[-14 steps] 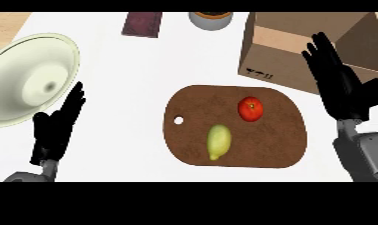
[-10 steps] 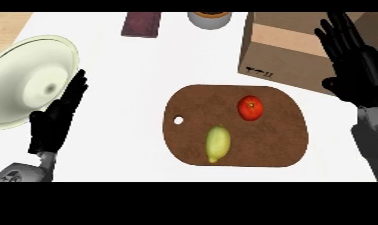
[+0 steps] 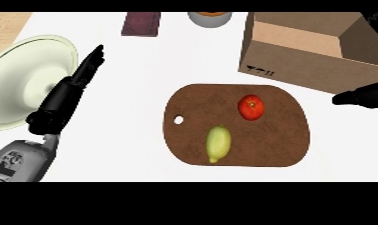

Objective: Pick the tomato from the cutting board and place it in the cardboard box

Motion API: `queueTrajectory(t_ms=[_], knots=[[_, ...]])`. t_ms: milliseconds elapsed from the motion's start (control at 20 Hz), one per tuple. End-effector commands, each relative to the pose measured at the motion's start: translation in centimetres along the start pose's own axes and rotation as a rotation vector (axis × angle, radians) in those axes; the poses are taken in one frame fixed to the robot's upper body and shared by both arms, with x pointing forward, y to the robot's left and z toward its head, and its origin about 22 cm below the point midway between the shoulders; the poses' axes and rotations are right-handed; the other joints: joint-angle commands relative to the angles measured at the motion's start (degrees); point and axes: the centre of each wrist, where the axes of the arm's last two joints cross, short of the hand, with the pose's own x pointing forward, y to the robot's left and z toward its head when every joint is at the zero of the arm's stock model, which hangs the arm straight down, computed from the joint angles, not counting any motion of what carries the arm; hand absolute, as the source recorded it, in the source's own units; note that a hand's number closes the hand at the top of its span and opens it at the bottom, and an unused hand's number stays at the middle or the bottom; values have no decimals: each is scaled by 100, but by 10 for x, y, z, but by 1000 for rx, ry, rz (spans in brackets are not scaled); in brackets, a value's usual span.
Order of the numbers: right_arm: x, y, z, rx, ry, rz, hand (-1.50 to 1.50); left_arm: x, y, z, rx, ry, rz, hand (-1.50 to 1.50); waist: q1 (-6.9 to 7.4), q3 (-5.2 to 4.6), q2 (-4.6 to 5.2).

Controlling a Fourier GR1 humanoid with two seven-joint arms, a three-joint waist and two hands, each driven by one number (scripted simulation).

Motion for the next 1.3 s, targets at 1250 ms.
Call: queueTrajectory(t_ms=[1250], knots=[[110,124,-10,768,123,820,-150,-7,-3,1,-8,-22,-11,0,-41,-7,-55]])
